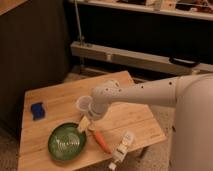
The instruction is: Drag the ceramic bowl in a circle
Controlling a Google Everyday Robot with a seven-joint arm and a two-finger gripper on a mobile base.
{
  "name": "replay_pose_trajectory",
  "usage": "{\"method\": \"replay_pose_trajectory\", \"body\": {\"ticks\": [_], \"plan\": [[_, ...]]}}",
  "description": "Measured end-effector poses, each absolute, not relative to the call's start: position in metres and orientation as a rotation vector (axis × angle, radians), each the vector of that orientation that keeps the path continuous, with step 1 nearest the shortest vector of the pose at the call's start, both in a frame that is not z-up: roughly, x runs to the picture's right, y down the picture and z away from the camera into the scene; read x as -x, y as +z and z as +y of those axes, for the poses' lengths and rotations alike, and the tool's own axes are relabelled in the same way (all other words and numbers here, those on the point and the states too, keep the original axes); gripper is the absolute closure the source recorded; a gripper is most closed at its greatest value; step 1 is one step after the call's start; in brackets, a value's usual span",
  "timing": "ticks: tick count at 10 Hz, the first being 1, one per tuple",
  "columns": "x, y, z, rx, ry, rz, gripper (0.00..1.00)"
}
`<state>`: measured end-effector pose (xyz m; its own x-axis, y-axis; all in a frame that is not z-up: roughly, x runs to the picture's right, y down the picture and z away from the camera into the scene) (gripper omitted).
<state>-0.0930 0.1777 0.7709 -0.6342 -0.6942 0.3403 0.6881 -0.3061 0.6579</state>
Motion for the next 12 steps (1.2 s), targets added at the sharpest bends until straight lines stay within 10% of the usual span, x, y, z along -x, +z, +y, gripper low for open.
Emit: {"method": "replay_pose_trajectory", "body": {"ticks": [4, 12], "plan": [[0.106, 0.791, 0.186, -0.009, -2.011, -1.054, 0.43], [0.134, 0.81, 0.208, 0.032, -2.048, -1.119, 0.46]]}}
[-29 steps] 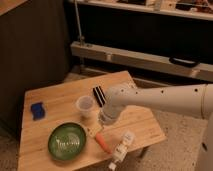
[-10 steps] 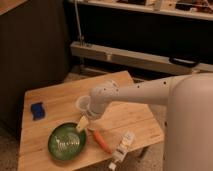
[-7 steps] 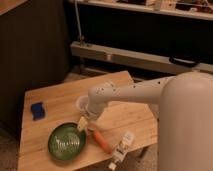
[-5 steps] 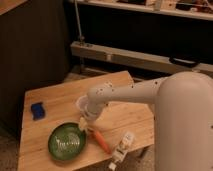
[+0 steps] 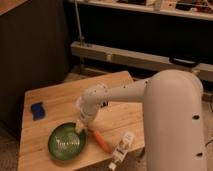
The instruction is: Drag the ceramic bowl in a circle
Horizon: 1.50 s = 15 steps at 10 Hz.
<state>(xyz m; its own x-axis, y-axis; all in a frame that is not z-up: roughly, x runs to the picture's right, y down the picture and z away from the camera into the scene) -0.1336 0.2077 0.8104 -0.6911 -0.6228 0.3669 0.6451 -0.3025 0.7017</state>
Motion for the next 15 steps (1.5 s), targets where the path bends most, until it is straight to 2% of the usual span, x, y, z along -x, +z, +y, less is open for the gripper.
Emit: {"method": "replay_pose_trajectory", "body": {"ticks": [5, 6, 10, 15], "plan": [[0.148, 0.809, 0.212, 0.035, -2.072, -1.138, 0.91], [0.156, 0.802, 0.212, 0.023, -2.095, -1.143, 0.98], [0.212, 0.77, 0.229, 0.0, -2.208, -1.202, 1.0], [0.28, 0.77, 0.225, 0.038, -2.315, -1.248, 1.0]]}}
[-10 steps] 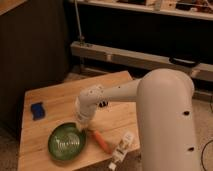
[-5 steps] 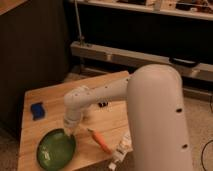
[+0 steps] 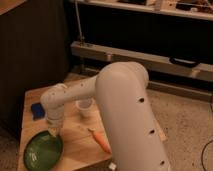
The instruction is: Drag the ceramic bowl in a circle
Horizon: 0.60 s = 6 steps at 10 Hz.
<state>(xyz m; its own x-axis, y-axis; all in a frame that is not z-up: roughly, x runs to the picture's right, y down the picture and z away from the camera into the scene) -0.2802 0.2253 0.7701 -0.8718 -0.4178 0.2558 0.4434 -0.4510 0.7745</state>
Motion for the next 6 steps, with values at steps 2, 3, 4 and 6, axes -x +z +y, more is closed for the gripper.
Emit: {"method": "replay_pose_trajectory", "body": {"ticks": [2, 3, 4, 6], "plan": [[0.294, 0.774, 0.203, 0.048, -2.306, -1.218, 1.0], [0.291, 0.778, 0.193, 0.061, -2.289, -1.193, 1.0], [0.278, 0.785, 0.179, 0.089, -2.256, -1.151, 1.0], [0.248, 0.792, 0.166, 0.135, -2.201, -1.097, 1.0]]}}
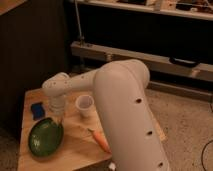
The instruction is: Drag the ceramic bowl in a circle
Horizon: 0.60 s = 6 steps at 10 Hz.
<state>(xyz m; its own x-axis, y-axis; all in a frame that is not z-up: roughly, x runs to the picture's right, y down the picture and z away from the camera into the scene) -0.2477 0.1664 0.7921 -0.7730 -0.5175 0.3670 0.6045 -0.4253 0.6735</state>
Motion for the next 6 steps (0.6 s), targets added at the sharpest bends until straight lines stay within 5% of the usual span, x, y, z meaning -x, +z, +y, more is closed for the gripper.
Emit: {"method": "replay_pose_trajectory", "body": {"ticks": [6], "plan": [[0.124, 0.778, 0.192, 0.199, -2.092, -1.038, 1.0]]}}
